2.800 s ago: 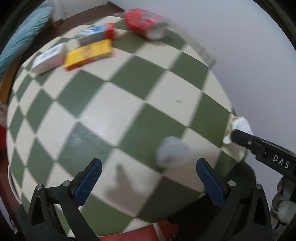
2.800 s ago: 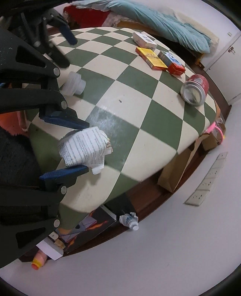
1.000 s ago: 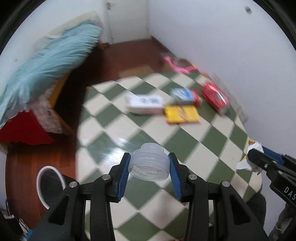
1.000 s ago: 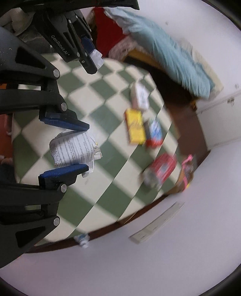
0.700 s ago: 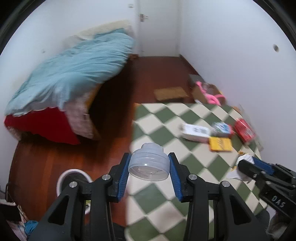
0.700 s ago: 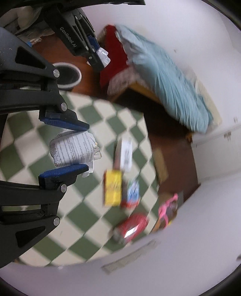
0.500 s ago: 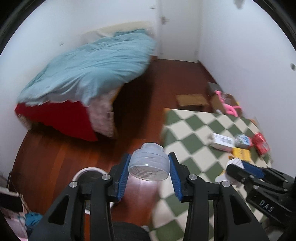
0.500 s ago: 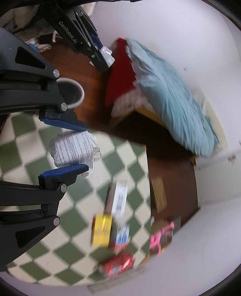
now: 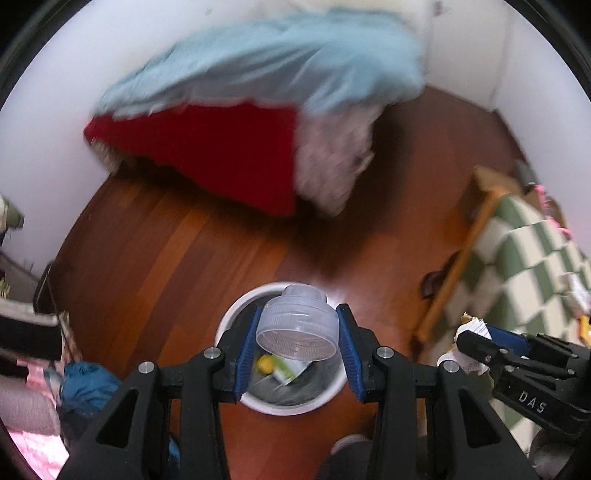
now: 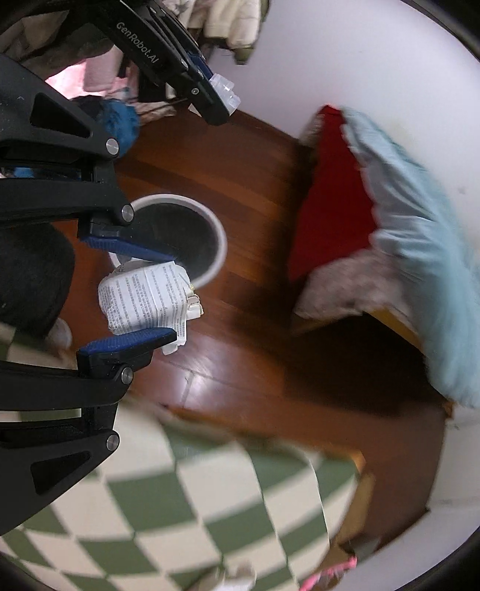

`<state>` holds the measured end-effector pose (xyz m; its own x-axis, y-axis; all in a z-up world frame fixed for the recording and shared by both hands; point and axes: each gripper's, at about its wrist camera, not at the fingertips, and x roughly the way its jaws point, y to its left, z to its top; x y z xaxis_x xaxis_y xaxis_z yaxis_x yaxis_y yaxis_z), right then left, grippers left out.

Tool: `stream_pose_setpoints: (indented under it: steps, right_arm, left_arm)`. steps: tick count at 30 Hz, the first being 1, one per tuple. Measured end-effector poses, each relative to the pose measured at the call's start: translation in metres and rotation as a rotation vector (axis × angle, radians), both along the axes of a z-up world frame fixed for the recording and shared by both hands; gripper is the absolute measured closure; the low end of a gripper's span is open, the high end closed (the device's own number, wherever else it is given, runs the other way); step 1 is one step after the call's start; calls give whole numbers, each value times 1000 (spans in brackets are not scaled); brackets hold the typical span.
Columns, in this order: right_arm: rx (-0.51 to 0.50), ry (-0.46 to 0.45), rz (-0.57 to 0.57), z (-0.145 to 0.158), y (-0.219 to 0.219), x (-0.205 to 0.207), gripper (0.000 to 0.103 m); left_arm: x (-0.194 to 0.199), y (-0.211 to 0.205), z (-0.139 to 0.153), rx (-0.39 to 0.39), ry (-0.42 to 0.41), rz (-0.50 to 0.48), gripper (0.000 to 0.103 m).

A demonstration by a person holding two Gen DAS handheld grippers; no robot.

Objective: Collect trash
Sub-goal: 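Open both grippers over the white bin to drop the cup and paper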

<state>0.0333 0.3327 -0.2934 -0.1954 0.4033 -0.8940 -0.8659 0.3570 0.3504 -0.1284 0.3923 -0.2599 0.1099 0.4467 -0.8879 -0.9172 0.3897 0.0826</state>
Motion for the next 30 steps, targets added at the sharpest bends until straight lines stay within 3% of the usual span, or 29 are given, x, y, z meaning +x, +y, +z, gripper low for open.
stream_pose_setpoints:
  steps: [4,9,11,12,14,15,17,20,22,24,30]
  right_arm:
    - [-79,17,69,-50,47,-24,64]
    - [-174,39,142,-108,96,-54,64]
    - [-204,39,165,-127,109,-63,64]
    - [-221,40,182,-140,116,-69,64]
    - [-239,41,203,-153,124,-76,63]
    - [-252,52,224,-163,129,-82,62]
    - [-268,55,241,-174,133,-88,59]
    - [-287,36,259,-184,137,-95,41]
    - [-310,3,261,-188,136,-95,8]
    - [-332,-39,263,-193,135,-97,1]
    - [-358,-121,250,-191,126,-92,1]
  left_arm:
    - [-31,33,-54,-83,68,58,66]
    - [-57,55,-105,-208,94,111,65]
    - [-66,61,-121,-250,96,138,60]
    - [-71,63,-126,-262,94,151,54]
    - [-83,66,-136,-274,106,184,13]
    - [-87,67,-139,-278,113,196,7]
    - [-92,67,-143,-285,126,218,5]
    - [-94,65,-146,-260,164,225,5]
    - [-97,64,-149,-260,175,228,5]
    - [-99,64,-151,-260,176,234,5]
    - [-99,61,-149,-252,175,235,5]
